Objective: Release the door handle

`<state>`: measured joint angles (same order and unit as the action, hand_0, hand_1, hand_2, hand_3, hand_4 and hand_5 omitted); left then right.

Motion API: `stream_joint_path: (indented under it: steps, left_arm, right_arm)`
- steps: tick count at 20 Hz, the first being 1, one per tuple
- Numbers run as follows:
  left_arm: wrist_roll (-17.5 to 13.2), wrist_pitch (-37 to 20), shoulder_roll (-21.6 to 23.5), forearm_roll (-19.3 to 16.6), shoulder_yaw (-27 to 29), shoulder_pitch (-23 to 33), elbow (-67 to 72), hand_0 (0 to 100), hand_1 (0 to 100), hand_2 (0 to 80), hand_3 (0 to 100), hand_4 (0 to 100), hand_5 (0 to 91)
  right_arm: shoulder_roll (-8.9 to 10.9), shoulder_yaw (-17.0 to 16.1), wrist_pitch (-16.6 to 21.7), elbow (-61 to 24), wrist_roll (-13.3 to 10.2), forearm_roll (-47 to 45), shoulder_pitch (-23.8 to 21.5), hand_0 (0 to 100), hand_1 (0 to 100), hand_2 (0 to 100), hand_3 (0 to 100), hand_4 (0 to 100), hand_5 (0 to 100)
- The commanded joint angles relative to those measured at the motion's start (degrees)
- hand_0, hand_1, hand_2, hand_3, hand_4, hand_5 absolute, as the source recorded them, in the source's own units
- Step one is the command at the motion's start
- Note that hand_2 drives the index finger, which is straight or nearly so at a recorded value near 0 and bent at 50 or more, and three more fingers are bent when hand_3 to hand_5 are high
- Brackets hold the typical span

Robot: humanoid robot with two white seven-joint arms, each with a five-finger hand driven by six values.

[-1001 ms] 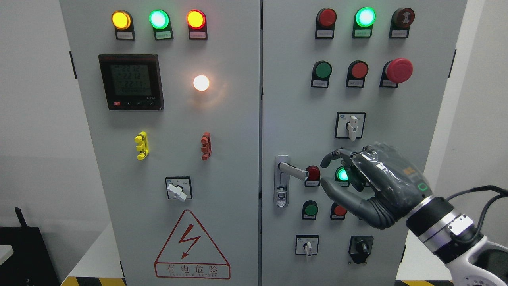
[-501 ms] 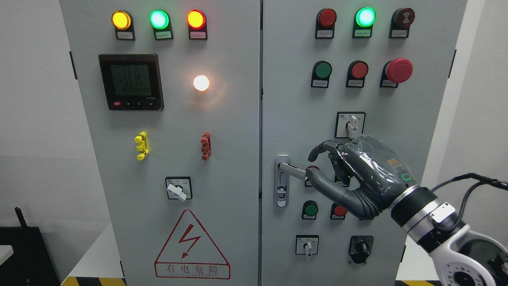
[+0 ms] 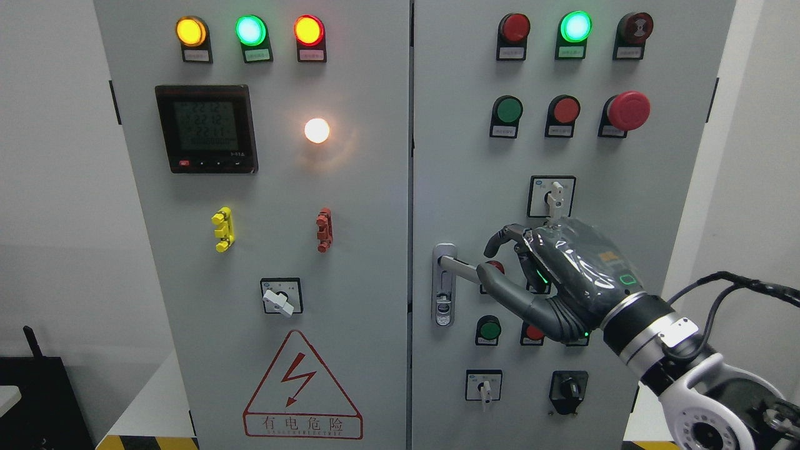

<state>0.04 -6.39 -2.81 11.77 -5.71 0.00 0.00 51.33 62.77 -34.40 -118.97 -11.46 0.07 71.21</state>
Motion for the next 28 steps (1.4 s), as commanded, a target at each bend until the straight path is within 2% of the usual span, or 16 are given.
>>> stream_joint_path:
  steps: [1, 5, 12, 18, 28]
  left_arm:
    - [0.05, -0.03, 0.0, 0.01, 0.0, 1.76, -1.76, 12, 39, 0.0, 0, 0, 0.0]
    - [0.05, -0.03, 0.0, 0.01, 0.0, 1.76, -1.76, 12, 39, 0.0, 0, 0, 0.0]
    - [0.05, -0.03, 0.0, 0.01, 0.0, 1.76, -1.76, 12, 39, 0.0, 0, 0, 0.0]
    - [0.05, -0.03, 0.0, 0.01, 0.0, 1.76, -1.76, 12, 39, 0.0, 0, 0, 0.0]
    - [0.05, -0.03, 0.0, 0.01, 0.0, 1.76, -1.76, 12, 39, 0.0, 0, 0, 0.0]
  right_arm:
    - [-1.41, 1.39, -0.23, 0.93, -0.05, 1.51, 0.59, 43, 0, 39, 100, 100, 100]
    - [-2.2, 1.39, -0.23, 2.78, -0.05, 1.42, 1.38, 43, 0, 40, 100, 100, 100]
    - [-2.46, 1.39, -0.93, 4.27, -0.14, 0.02, 1.83, 43, 0, 40, 100, 100, 100]
    - [-4.66, 2.27, -1.9, 5.41, -0.14, 0.02, 1.83, 43, 0, 40, 100, 100, 100]
    - [-4.66, 2.62, -1.9, 5.33, -0.23, 0.02, 1.74, 43, 0, 40, 100, 100, 100]
